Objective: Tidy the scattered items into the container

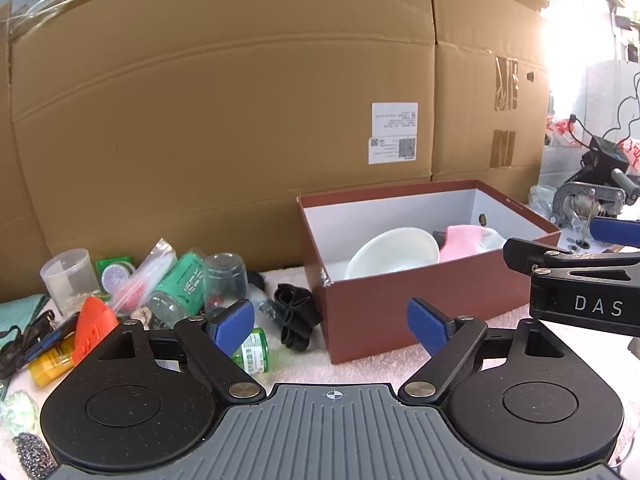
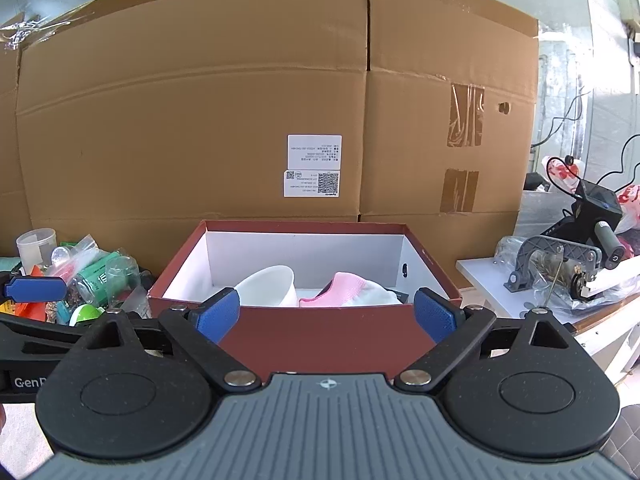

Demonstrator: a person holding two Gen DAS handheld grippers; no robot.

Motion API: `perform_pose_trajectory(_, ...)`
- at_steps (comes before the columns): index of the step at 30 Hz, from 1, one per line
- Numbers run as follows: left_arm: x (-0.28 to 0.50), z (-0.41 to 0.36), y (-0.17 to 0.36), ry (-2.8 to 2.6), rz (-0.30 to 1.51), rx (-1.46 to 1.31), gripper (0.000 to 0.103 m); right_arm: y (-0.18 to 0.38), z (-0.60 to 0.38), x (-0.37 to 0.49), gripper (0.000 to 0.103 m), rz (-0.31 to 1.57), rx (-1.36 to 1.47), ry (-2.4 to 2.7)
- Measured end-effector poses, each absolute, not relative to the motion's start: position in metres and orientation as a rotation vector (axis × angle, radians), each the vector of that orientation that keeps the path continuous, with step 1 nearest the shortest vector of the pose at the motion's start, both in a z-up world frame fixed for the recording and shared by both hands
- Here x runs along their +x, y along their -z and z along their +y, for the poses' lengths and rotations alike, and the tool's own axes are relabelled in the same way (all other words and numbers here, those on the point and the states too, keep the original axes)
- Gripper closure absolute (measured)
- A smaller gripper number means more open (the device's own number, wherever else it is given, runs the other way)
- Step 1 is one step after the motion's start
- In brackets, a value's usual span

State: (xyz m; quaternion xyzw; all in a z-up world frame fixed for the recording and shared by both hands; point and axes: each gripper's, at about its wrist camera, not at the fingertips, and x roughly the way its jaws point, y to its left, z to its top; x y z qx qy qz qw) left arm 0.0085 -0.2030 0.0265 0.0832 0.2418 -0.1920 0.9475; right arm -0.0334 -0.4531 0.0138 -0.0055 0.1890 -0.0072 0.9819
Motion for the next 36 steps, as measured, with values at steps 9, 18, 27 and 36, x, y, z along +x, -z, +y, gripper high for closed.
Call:
perform_pose_trajectory(9,0.003,-0.193,-0.020,0.395,0.503,0.166,0.010,-0.011,-0.441,-0.046,0.004,0.364,-0.025,0.019)
perform_pose_trajectory(18,-0.003,-0.182,-0.016,0.399,0.494,0.176,0.008,-0.008,-0.428,-0.053,0.003,0.356,-0.030,0.009)
perform_pose_trajectory(27,0.001,-0.152,-0.016,0.372,0.503,0.167,0.008,-0.008,-0.403,-0.058,0.002,0.319,-0.038,-0.040)
perform_pose_trajectory(36,0.014,-0.093,-0.016,0.263,0.520,0.126,0.006,-0.004,-0.369,-0.049,0.002,0.308,-0.062,-0.122)
